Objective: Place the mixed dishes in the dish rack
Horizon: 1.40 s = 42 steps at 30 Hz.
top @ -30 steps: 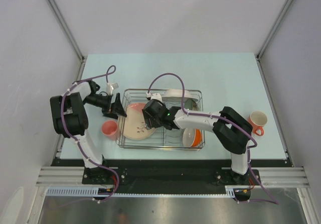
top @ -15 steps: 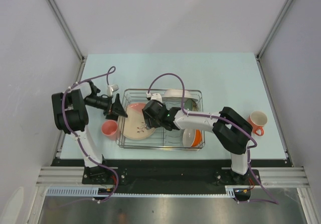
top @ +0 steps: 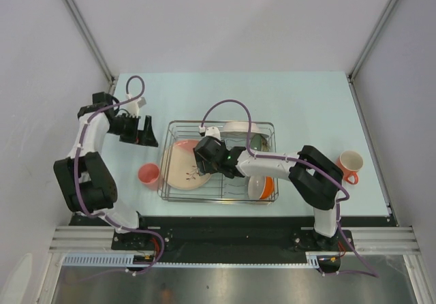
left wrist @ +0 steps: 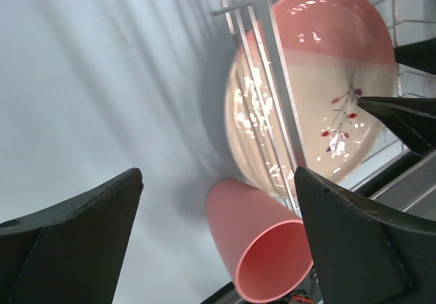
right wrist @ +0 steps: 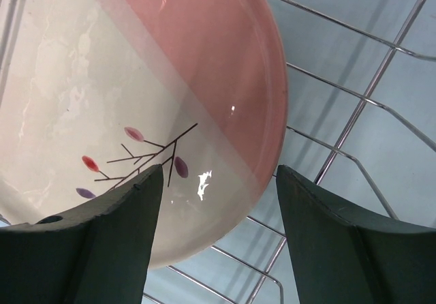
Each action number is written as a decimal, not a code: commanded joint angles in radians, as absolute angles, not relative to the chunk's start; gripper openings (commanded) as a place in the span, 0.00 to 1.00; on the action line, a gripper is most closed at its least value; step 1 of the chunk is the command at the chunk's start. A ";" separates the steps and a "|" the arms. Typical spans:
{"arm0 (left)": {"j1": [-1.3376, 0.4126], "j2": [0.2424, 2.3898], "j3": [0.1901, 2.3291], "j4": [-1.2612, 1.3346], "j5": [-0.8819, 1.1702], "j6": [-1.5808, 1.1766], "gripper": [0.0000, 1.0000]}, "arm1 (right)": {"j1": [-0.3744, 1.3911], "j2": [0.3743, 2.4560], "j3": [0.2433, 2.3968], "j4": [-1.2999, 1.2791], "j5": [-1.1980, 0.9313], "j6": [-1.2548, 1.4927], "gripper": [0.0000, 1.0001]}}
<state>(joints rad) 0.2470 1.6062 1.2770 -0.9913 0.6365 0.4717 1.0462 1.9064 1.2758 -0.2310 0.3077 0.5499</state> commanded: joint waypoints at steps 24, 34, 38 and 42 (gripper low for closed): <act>0.117 1.644 0.959 -0.532 0.167 0.408 1.00 | 1.046 1.910 1.146 -0.184 0.275 0.661 0.72; 0.058 1.678 0.971 -0.538 0.181 0.397 1.00 | 1.046 1.870 1.094 -0.088 0.250 0.663 0.71; 0.032 1.678 0.965 -0.543 0.172 0.394 1.00 | 1.045 1.861 1.083 -0.052 0.232 0.655 0.69; 0.014 1.674 0.943 -0.543 0.176 0.384 1.00 | 1.045 1.848 1.074 -0.023 0.215 0.652 0.67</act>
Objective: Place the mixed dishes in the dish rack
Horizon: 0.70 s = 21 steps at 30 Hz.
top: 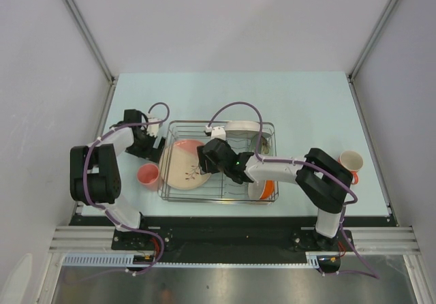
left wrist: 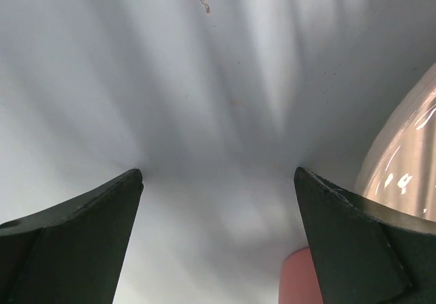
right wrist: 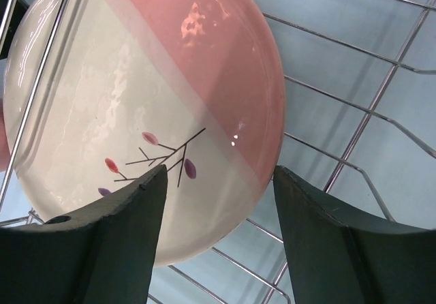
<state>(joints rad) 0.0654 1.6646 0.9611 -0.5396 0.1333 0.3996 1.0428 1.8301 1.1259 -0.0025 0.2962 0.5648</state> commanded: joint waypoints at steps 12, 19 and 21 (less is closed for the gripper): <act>-0.109 1.683 0.916 -0.535 0.186 0.334 1.00 | 1.035 1.861 1.071 -0.011 0.187 0.649 0.67; -0.109 1.710 0.916 -0.522 0.176 0.334 1.00 | 1.014 1.901 1.071 -0.031 0.149 0.675 0.67; -0.109 1.716 0.916 -0.520 0.173 0.336 1.00 | 1.005 1.911 1.071 -0.041 0.147 0.684 0.67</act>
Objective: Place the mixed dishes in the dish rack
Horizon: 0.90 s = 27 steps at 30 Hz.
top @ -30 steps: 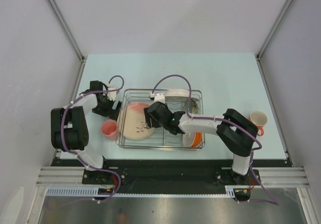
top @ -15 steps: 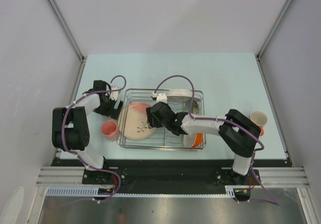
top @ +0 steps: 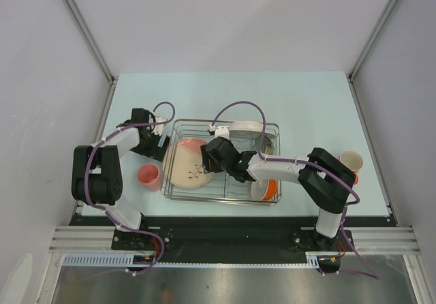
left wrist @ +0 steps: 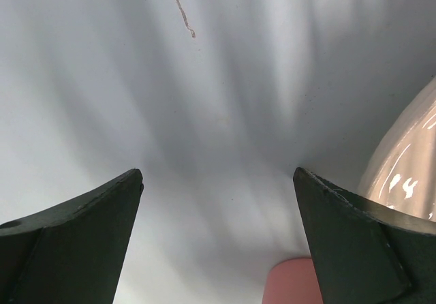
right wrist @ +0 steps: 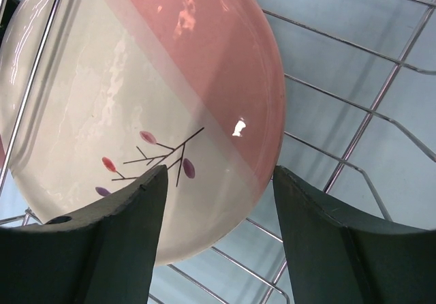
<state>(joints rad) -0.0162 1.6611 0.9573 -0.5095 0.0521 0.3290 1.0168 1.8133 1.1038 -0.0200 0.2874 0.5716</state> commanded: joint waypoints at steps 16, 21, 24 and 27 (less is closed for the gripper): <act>-0.158 1.726 0.905 -0.505 0.138 0.318 1.00 | 0.989 1.987 1.107 -0.109 0.072 0.704 0.74; -0.158 1.714 0.897 -0.506 0.127 0.328 1.00 | 1.014 1.974 1.140 -0.210 0.087 0.687 0.78; -0.156 1.704 0.891 -0.506 0.124 0.330 0.99 | 1.040 1.954 1.155 -0.267 0.112 0.670 0.79; -0.156 1.692 0.884 -0.511 0.133 0.328 1.00 | 1.057 1.945 1.157 -0.256 0.101 0.655 0.79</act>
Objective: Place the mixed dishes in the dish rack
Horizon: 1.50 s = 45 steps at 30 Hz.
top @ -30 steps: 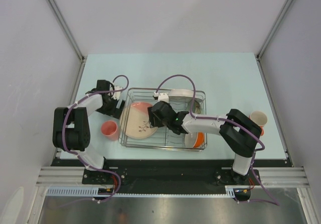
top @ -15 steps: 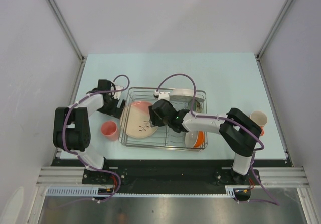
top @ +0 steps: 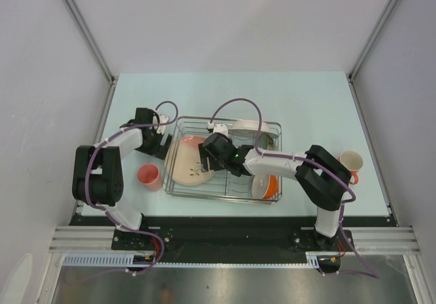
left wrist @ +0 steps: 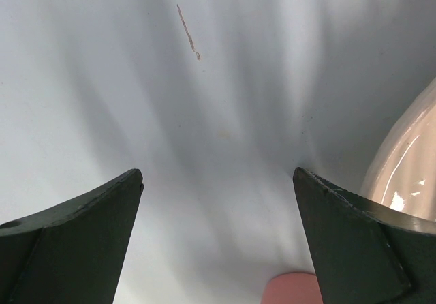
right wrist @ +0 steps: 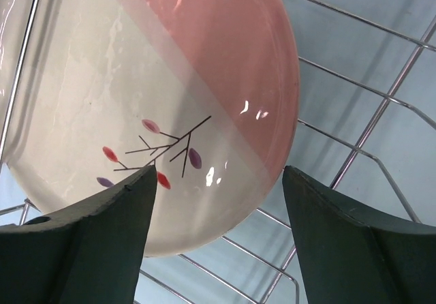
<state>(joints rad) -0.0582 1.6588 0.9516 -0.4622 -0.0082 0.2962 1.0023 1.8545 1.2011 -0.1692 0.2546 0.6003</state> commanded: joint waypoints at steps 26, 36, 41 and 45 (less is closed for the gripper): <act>-0.239 1.552 0.851 -0.531 0.098 0.276 1.00 | 1.101 1.746 1.160 -0.186 0.208 1.098 1.00; -0.235 1.529 0.851 -0.543 0.089 0.276 1.00 | 1.301 1.562 1.157 -0.371 0.593 1.306 0.99; -0.227 1.528 0.850 -0.538 0.092 0.270 1.00 | 1.296 1.603 1.155 -0.482 0.586 1.443 1.00; -0.227 1.514 0.851 -0.549 0.110 0.267 1.00 | 1.263 1.637 1.155 -0.474 0.554 1.442 1.00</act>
<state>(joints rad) -0.2012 1.5444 0.8566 -0.5335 0.0177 0.2771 1.2934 1.6066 1.1419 -0.4328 0.5079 1.3434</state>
